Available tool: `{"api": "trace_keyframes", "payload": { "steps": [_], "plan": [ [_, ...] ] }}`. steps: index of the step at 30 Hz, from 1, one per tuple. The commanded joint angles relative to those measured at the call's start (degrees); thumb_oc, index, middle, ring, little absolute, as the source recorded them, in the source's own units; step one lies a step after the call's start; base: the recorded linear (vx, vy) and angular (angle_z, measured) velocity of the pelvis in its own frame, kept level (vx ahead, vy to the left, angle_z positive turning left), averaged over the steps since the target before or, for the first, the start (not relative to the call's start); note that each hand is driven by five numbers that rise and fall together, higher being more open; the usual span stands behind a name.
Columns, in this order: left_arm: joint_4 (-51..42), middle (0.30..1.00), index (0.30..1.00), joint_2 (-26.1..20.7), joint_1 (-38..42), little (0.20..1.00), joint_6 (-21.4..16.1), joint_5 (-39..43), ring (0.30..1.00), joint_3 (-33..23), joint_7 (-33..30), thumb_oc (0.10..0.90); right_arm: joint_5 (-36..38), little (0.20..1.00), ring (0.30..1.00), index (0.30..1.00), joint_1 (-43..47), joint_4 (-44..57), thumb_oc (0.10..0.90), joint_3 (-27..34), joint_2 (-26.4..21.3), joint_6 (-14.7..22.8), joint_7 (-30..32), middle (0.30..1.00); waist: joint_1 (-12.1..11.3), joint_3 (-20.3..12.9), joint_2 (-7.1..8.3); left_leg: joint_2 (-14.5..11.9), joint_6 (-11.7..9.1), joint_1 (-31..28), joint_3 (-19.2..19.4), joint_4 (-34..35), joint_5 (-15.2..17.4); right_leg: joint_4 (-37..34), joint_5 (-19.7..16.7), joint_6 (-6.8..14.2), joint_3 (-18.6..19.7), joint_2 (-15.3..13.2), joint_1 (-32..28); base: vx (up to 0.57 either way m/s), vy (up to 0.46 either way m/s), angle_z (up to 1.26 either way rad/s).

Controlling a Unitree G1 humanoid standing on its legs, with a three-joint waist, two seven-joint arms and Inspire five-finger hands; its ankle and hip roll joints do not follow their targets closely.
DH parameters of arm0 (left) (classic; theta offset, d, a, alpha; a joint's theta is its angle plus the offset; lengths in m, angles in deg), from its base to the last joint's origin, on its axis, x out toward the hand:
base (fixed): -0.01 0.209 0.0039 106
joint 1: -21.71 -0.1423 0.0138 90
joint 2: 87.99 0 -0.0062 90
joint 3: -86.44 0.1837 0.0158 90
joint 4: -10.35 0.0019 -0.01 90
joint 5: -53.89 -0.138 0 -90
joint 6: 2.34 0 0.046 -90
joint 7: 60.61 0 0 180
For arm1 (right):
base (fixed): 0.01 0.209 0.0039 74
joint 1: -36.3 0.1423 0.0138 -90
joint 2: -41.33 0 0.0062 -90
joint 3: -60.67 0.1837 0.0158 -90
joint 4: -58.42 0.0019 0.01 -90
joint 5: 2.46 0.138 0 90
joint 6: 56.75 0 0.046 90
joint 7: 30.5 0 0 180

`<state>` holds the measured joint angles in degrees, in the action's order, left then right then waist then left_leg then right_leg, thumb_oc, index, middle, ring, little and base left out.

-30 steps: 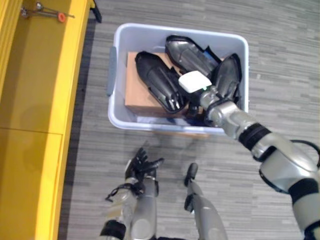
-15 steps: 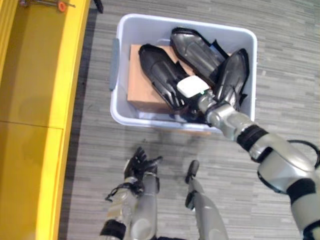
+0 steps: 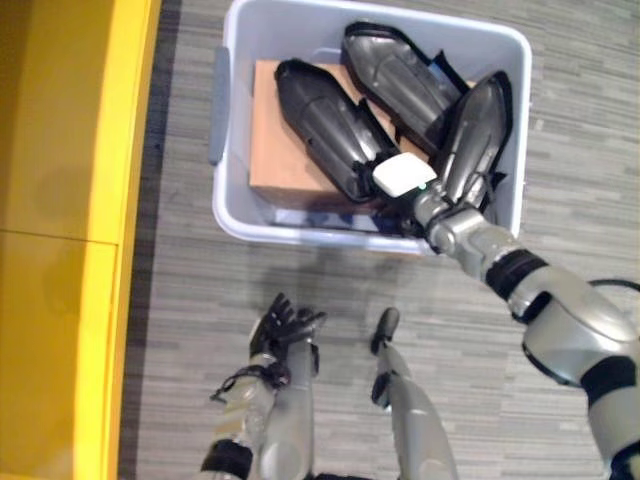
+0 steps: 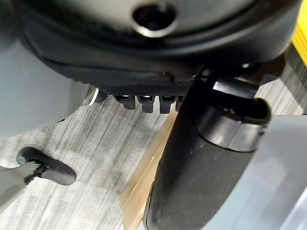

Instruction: Move parts from the plastic box to the shelf.

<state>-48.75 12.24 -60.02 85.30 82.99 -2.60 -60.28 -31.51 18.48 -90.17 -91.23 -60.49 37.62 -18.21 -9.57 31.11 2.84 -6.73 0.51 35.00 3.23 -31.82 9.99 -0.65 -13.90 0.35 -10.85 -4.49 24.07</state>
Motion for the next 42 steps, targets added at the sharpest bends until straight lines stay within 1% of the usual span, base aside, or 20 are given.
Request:
{"api": "trace_keyframes", "payload": {
  "steps": [1,10,12,13,14,15,17,20,21,24,26,32,33,34,35,37,38,40,41,42],
  "plan": [
    [-7.8,1.000,1.000,-0.1,-3.6,1.000,-2.9,2.5,1.000,3.1,0.1,0.900,1.5,1.000,1.000,1.000,9.5,-1.0,0.900,-1.6,-3.7,0.1,2.1,1.000,-1.1,-1.3,-2.88,-3.3,-8.9,-2.9,-4.0,11.5,-12.8,5.5,5.5,0.1,2.5,-6.8,-7.5,0.00,0.000,0.00],
    [-9.4,1.000,1.000,-0.4,-3.5,1.000,-3.2,3.4,1.000,3.7,-0.8,0.900,1.7,1.000,1.000,1.000,11.1,-3.8,0.900,-4.0,-2.6,0.7,3.0,1.000,-1.9,-1.3,-4.03,-3.3,-8.3,3.5,-5.3,7.7,-12.4,7.4,5.2,-0.1,2.4,-6.4,-2.9,0.00,0.017,0.02],
    [-9.6,1.000,1.000,-0.4,-4.0,1.000,-3.3,3.5,1.000,4.3,-0.9,0.900,1.7,1.000,1.000,1.000,10.7,-4.9,0.900,-4.6,-2.2,0.9,3.3,1.000,-2.3,-1.3,-4.46,-3.7,-8.3,3.5,-5.4,7.0,-11.6,7.5,5.5,-0.1,2.4,-6.1,-3.2,0.00,0.011,-0.02],
    [-9.7,1.000,1.000,-0.5,-3.4,1.000,-3.3,3.7,1.000,4.4,-1.1,0.900,1.8,0.940,0.940,0.940,10.8,-6.4,0.857,-5.3,-2.0,0.8,3.6,0.940,-2.4,-1.3,-4.67,-3.3,-8.0,5.3,-5.7,6.7,-12.1,7.8,5.1,-0.2,2.3,-6.2,-1.8,-0.01,0.032,-0.02],
    [-9.7,1.000,1.000,-0.4,-3.4,1.000,-3.3,3.9,1.000,4.5,-1.2,0.900,1.7,0.448,0.448,0.448,10.8,-7.0,0.506,-5.7,-2.0,0.8,3.6,0.448,-2.6,-1.3,-4.91,-3.3,-7.9,5.7,-5.8,6.7,-12.1,7.9,5.2,-0.2,2.3,-6.1,-1.5,-0.02,0.047,0.00],
    [-9.6,1.000,1.000,-0.4,-3.2,1.000,-3.3,3.8,1.000,4.5,-1.2,0.900,1.4,0.300,0.300,0.300,10.7,-7.3,0.400,-6.3,-1.9,0.9,3.6,0.300,-2.6,-1.3,-5.05,-3.3,-7.8,6.0,-5.8,6.7,-12.0,7.9,5.2,-0.2,2.2,-6.0,-1.3,0.00,0.032,0.01],
    [-9.6,1.000,1.000,-0.2,-3.7,1.000,-3.6,4.2,1.000,4.6,-1.3,0.900,1.1,0.300,0.300,0.300,9.7,-7.8,0.400,-7.5,-2.0,1.2,3.3,0.300,-2.9,-1.3,-5.40,-3.5,-7.9,5.6,-5.8,6.7,-11.4,8.0,5.4,-0.2,2.3,-5.9,-1.6,0.00,0.000,0.00],
    [-8.4,1.000,1.000,0.0,-2.8,1.000,-3.8,4.4,1.000,4.4,-1.6,0.900,0.9,0.300,0.300,0.300,9.3,-7.5,0.400,-8.4,-2.3,1.7,2.9,0.300,-2.7,-1.3,-5.25,-3.4,-8.0,6.2,-6.0,7.0,-11.8,7.6,5.1,-0.3,2.3,-5.9,-1.0,0.01,0.000,0.04],
    [-8.5,1.000,1.000,0.2,-3.2,1.000,-3.9,4.7,1.000,4.5,-1.5,0.900,1.1,0.300,0.300,0.300,8.5,-7.0,0.400,-8.5,-2.4,2.0,2.8,0.300,-2.8,-1.3,-5.30,-3.6,-8.2,5.4,-5.8,7.1,-11.3,7.6,5.3,-0.3,2.3,-5.8,-1.7,0.00,0.006,0.17],
    [-7.8,1.000,1.000,-0.1,-2.4,1.000,-4.0,4.8,1.000,4.5,-1.3,0.900,1.4,0.300,0.300,0.300,8.1,-2.8,0.400,-7.8,-4.0,3.5,2.9,0.300,-2.5,-1.3,-4.86,-3.7,-8.4,5.1,-5.7,8.0,-11.7,6.9,5.1,-0.2,2.1,-5.9,-1.7,-0.01,-0.007,0.10],
    [-7.4,1.000,1.000,-0.1,-3.1,1.000,-3.8,4.8,1.000,5.0,-1.2,0.900,1.7,0.300,0.300,0.300,6.6,-1.1,0.400,-6.9,-4.2,4.0,3.1,0.300,-2.5,-1.3,-4.89,-4.1,-8.6,3.4,-5.4,8.1,-10.9,6.7,5.6,-0.2,2.2,-5.8,-3.0,0.00,0.000,0.00],
    [-6.7,1.000,1.000,0.3,-1.7,1.000,-3.7,4.4,1.000,5.4,-1.0,0.900,1.3,0.300,0.300,0.300,5.8,1.9,0.400,-4.3,-4.6,4.5,4.7,0.300,-1.4,-1.3,-4.05,-4.1,-8.9,1.1,-5.0,9.7,-11.3,6.0,5.7,-0.2,2.0,-5.9,-4.4,-0.01,-0.018,-0.05],
    [-6.8,1.000,1.000,0.4,-1.1,1.000,-3.7,4.2,1.000,5.2,-1.0,0.900,1.2,0.300,0.300,0.300,6.1,2.9,0.400,-3.3,-5.0,4.4,5.1,0.300,-1.0,-1.3,-3.78,-4.0,-8.7,1.0,-4.9,10.5,-11.8,5.8,5.6,-0.2,1.9,-6.0,-4.2,-0.02,-0.034,0.00],
    [-6.7,1.000,1.000,0.5,-1.3,1.000,-3.7,4.0,1.000,5.3,-1.1,0.900,1.0,0.300,0.300,0.300,5.4,3.7,0.400,-2.6,-5.0,4.3,5.6,0.300,-1.0,-1.3,-3.68,-4.3,-8.9,-0.5,-4.7,10.8,-11.5,5.5,6.0,-0.2,1.9,-5.9,-5.3,0.00,0.000,0.00],
    [-6.7,1.000,1.000,0.4,-0.7,1.000,-3.7,4.0,1.000,5.1,-1.1,0.900,1.0,0.300,0.300,0.300,5.9,3.8,0.400,-2.5,-5.2,4.3,5.5,0.300,-0.8,-1.3,-3.48,-4.0,-8.8,0.3,-4.8,11.0,-12.1,5.6,5.7,-0.2,1.8,-6.2,-4.5,-0.03,-0.030,0.06],
    [-6.6,1.000,1.000,0.4,-0.9,1.000,-3.9,3.5,1.000,5.0,-1.1,0.900,0.2,0.300,0.300,0.300,4.6,6.3,0.400,-0.3,-5.8,4.1,6.7,0.300,-0.5,-1.3,-3.14,-4.2,-8.9,-2.5,-4.4,12.0,-11.7,5.4,6.4,-0.1,1.8,-6.1,-6.4,-0.03,-0.023,0.03],
    [-6.5,1.000,1.000,0.3,-0.3,1.000,-3.9,3.5,1.000,4.9,-1.1,0.900,0.2,0.300,0.300,0.300,5.1,6.4,0.400,-0.2,-6.0,4.1,6.7,0.300,-0.3,-1.3,-2.93,-3.9,-8.8,-1.8,-4.5,12.3,-12.4,5.4,6.0,-0.1,1.7,-6.3,-5.7,-0.02,-0.022,-0.05],
    [-6.4,1.000,1.000,0.4,-0.1,1.000,-3.9,3.4,1.000,4.8,-1.2,0.900,-0.1,0.300,0.300,0.300,5.1,6.8,0.400,0.3,-6.0,4.1,7.0,0.300,-0.1,-1.3,-2.73,-3.8,-8.8,-2.4,-4.4,12.6,-12.5,5.5,6.2,-0.1,1.6,-6.4,-6.0,-0.03,-0.028,-0.07],
    [-6.2,1.000,1.000,0.5,0.2,1.000,-4.0,3.1,1.000,4.4,-1.2,0.900,-1.4,0.300,0.300,0.300,4.4,8.6,0.400,1.9,-6.8,4.1,8.2,0.300,0.0,-1.3,-2.48,-4.0,-8.7,-4.9,-3.9,13.7,-12.4,5.2,6.6,-0.1,1.4,-6.3,-7.7,-0.03,-0.047,-0.02],
    [-6.4,1.000,1.000,0.5,0.6,1.000,-4.0,3.0,1.000,4.3,-1.3,0.900,-1.8,0.300,0.300,0.300,4.7,9.2,0.400,2.6,-7.2,4.1,8.9,0.300,0.1,-1.3,-2.44,-3.9,-8.6,-5.7,-3.8,14.3,-12.6,5.1,6.7,-0.1,1.3,-6.5,-8.2,-0.04,-0.058,0.03]
  ]
}}
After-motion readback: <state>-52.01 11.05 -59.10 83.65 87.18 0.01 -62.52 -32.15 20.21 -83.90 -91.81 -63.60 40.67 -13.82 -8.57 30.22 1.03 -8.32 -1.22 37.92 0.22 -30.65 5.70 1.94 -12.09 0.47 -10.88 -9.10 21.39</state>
